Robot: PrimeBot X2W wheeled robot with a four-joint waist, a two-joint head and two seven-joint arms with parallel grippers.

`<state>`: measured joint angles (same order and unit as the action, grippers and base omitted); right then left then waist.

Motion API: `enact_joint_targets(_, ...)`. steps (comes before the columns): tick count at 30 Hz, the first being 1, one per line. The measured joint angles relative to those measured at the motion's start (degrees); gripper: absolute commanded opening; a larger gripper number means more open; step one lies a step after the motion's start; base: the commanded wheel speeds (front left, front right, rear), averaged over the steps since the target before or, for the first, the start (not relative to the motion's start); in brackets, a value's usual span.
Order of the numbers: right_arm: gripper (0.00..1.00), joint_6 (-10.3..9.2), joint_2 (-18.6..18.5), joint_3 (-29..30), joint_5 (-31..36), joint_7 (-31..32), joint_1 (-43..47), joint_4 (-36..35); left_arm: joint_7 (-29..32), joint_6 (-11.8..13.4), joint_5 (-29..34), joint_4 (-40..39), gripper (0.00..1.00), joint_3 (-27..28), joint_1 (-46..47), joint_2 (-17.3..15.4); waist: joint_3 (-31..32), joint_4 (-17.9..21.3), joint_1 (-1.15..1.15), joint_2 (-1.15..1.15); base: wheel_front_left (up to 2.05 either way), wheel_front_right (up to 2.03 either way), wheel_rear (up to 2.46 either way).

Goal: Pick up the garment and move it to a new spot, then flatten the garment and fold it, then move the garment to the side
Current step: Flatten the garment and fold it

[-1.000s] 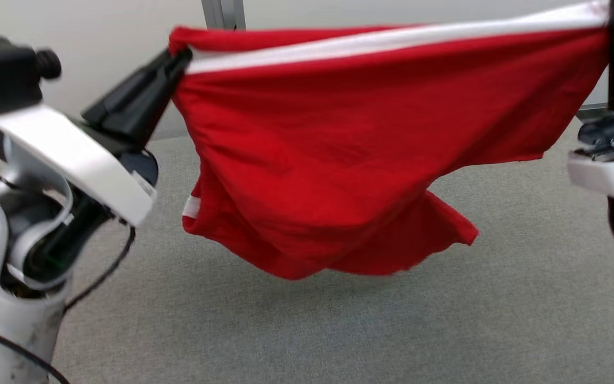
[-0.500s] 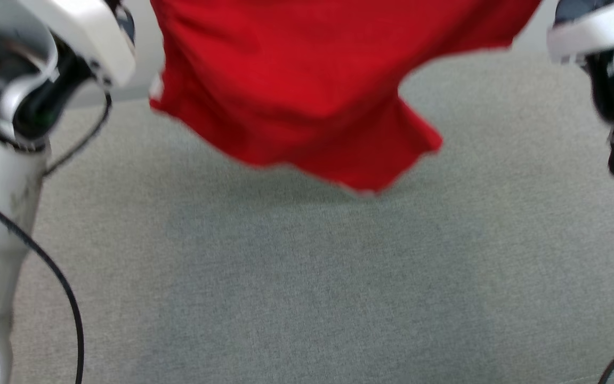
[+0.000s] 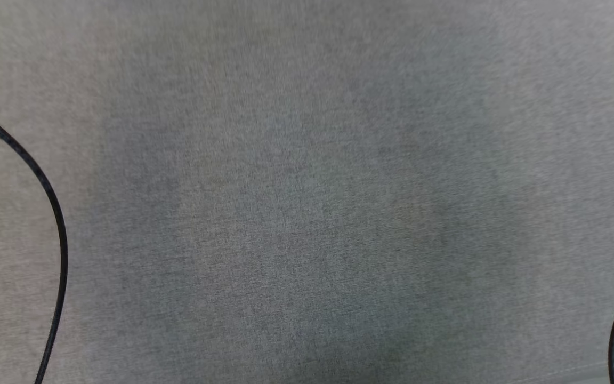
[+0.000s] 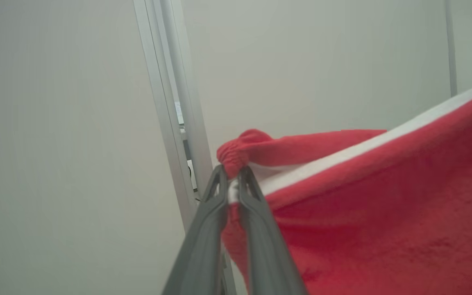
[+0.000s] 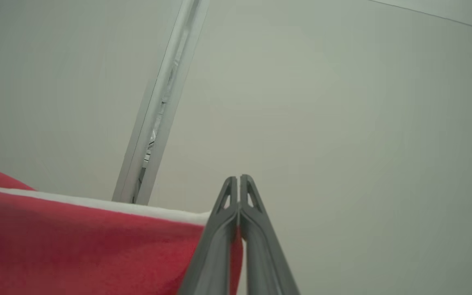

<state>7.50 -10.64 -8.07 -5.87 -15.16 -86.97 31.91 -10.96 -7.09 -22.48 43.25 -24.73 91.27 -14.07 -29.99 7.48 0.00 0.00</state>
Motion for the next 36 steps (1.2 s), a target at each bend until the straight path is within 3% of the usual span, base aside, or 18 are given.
enact_joint_targets(6,0.0,0.0,1.5,1.3,2.7,0.0,0.8,-3.2,-3.6,-0.2,-1.3,6.9,0.0,-2.6,3.1,1.8,-8.0,0.0,0.0,0.0,0.0,0.0,0.0)
enact_joint_targets(12,0.0,0.0,0.7,-0.3,0.5,0.0,9.9,-5.6,-3.9,-0.3,-8.5,4.2,0.0,-11.9,-4.6,2.3,-11.1,-1.1,0.01,0.0,0.0,0.0,0.0)
enact_joint_targets(17,0.0,0.0,-1.4,-0.8,-2.6,0.0,21.4,-9.4,-4.0,-0.3,-14.2,-3.7,0.0,-17.0,-14.9,-2.7,-8.0,-1.7,0.0,0.0,0.0,0.0,0.0)
enact_joint_targets(23,0.0,0.0,-2.7,0.5,-4.5,0.0,38.6,-13.8,-4.0,0.2,-14.1,-16.2,0.0,-15.5,-32.5,-8.5,-2.8,-2.3,0.0,0.0,0.0,0.0,0.0)
enact_joint_targets(31,0.0,0.0,-1.7,2.6,-4.5,0.0,57.7,-17.9,-4.0,4.7,-10.7,-29.6,0.0,-12.8,-54.5,-10.0,5.1,-2.6,0.0,0.0,0.0,0.0,0.0)
enact_joint_targets(36,0.0,0.0,-0.7,3.3,-4.1,0.0,66.5,-19.7,-4.0,7.0,-8.6,-33.6,0.0,-13.2,-65.1,-10.3,9.8,-2.6,-0.01,0.0,0.0,0.0,0.0)
